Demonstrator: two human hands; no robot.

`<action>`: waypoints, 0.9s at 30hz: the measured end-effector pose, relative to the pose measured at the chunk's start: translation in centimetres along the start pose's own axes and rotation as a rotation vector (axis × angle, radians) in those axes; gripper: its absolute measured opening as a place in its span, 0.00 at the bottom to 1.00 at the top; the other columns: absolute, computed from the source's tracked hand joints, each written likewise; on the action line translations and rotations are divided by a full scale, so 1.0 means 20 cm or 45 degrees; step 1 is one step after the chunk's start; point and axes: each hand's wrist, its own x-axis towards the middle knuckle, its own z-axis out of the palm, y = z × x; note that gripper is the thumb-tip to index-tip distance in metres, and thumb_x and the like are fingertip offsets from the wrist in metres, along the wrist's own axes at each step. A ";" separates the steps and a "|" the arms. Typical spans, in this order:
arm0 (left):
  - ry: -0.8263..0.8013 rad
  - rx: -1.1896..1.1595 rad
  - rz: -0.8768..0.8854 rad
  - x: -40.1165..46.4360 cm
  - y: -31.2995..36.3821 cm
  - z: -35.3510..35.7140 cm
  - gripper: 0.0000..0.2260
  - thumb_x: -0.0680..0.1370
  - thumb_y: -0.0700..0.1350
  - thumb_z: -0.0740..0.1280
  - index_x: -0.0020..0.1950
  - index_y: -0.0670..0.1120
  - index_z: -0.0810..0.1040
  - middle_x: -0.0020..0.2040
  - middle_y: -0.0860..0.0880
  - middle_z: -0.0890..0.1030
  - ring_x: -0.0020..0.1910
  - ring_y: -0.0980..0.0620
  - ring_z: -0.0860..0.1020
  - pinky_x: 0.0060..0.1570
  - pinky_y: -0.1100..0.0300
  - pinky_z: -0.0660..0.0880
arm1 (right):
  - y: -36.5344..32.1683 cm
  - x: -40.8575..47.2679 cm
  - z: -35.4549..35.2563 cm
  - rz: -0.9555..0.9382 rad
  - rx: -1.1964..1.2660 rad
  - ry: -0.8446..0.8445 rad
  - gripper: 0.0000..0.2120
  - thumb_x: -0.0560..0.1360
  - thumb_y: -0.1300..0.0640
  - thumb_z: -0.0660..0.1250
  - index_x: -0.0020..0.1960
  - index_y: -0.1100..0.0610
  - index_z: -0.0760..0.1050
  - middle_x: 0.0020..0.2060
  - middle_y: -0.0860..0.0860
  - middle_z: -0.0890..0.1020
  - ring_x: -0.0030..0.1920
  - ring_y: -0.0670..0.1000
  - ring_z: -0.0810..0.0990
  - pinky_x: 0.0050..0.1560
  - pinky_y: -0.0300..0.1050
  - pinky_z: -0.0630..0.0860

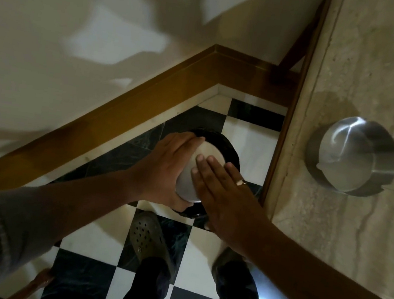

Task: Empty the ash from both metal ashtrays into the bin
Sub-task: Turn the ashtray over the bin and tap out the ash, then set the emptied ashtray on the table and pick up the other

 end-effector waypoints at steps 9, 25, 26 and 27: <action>-0.192 -1.167 -0.821 0.00 0.04 -0.16 0.40 0.61 0.65 0.76 0.69 0.53 0.70 0.65 0.50 0.75 0.61 0.50 0.78 0.57 0.54 0.79 | 0.09 -0.01 -0.16 0.177 0.652 0.329 0.22 0.75 0.58 0.71 0.66 0.61 0.72 0.58 0.55 0.79 0.56 0.50 0.79 0.54 0.42 0.80; 0.157 -1.275 -1.268 -0.07 0.54 -0.42 0.11 0.82 0.40 0.61 0.50 0.55 0.79 0.56 0.45 0.80 0.52 0.50 0.80 0.41 0.61 0.78 | -0.07 -0.18 -0.34 1.351 1.804 0.380 0.11 0.81 0.59 0.58 0.44 0.51 0.75 0.44 0.54 0.80 0.46 0.54 0.82 0.43 0.56 0.84; 0.136 -1.275 -1.264 -0.07 0.59 -0.43 0.11 0.82 0.39 0.61 0.52 0.53 0.80 0.56 0.44 0.81 0.52 0.50 0.80 0.40 0.62 0.78 | -0.07 -0.22 -0.35 1.367 1.754 0.386 0.13 0.81 0.59 0.58 0.41 0.50 0.75 0.42 0.53 0.81 0.44 0.54 0.82 0.43 0.58 0.84; 0.110 -1.272 -1.252 -0.07 0.64 -0.44 0.10 0.82 0.39 0.61 0.54 0.51 0.80 0.56 0.44 0.81 0.52 0.49 0.81 0.40 0.61 0.80 | -0.06 -0.28 -0.37 1.411 1.722 0.408 0.14 0.81 0.59 0.58 0.40 0.51 0.76 0.40 0.54 0.82 0.42 0.54 0.83 0.43 0.58 0.83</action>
